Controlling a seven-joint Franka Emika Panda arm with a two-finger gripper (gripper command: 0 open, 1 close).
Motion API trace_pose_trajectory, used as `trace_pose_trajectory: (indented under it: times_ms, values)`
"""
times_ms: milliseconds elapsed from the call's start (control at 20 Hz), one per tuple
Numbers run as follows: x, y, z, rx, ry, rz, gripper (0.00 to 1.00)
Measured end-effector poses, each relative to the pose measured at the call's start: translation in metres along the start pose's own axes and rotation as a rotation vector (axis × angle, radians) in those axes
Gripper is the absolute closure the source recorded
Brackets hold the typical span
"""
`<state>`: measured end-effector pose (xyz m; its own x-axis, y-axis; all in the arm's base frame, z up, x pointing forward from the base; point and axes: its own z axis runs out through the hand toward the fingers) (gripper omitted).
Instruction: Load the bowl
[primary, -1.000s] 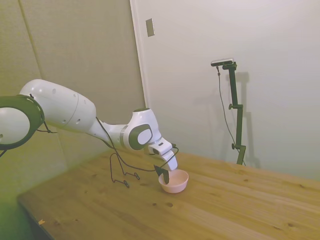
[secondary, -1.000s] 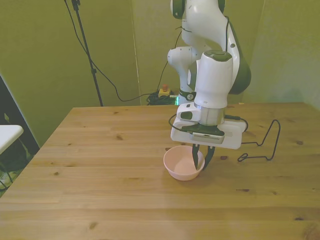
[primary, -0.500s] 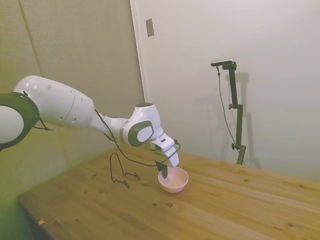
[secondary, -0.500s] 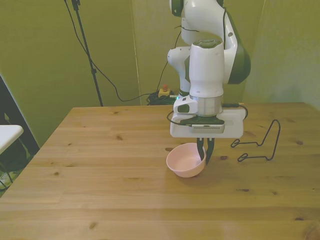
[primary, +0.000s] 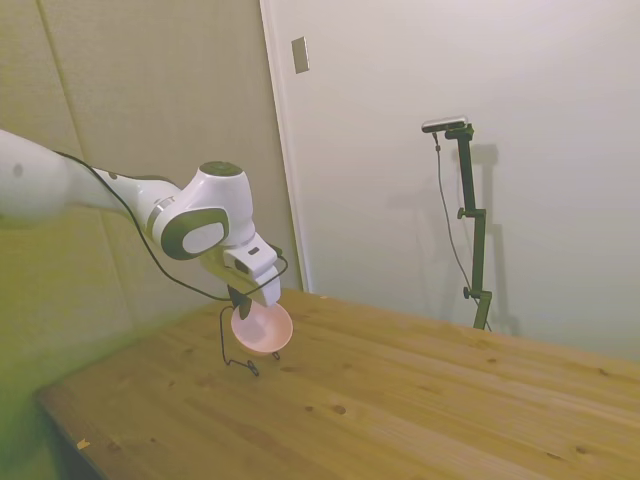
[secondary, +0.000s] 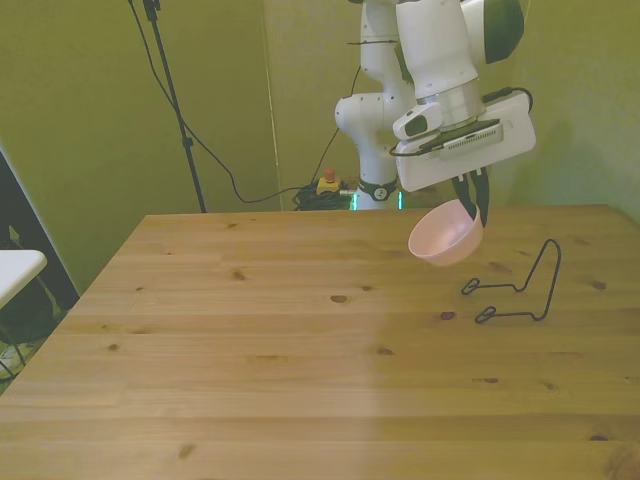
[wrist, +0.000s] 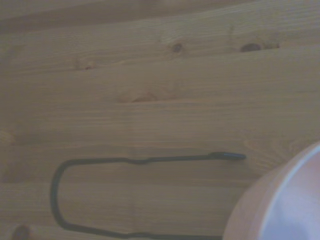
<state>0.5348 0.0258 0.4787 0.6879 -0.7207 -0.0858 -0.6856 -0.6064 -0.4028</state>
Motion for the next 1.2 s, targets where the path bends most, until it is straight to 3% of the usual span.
trace_pose_trajectory:
  times_ms: [300,450,1200]
  values:
    - [0.001,-0.001,-0.002,0.202,-0.125,-0.031,1.0]
    - [0.0,-0.008,0.006,0.341,-0.212,-0.059,1.0]
    - [0.012,0.017,0.06,0.497,-0.344,-0.128,1.0]
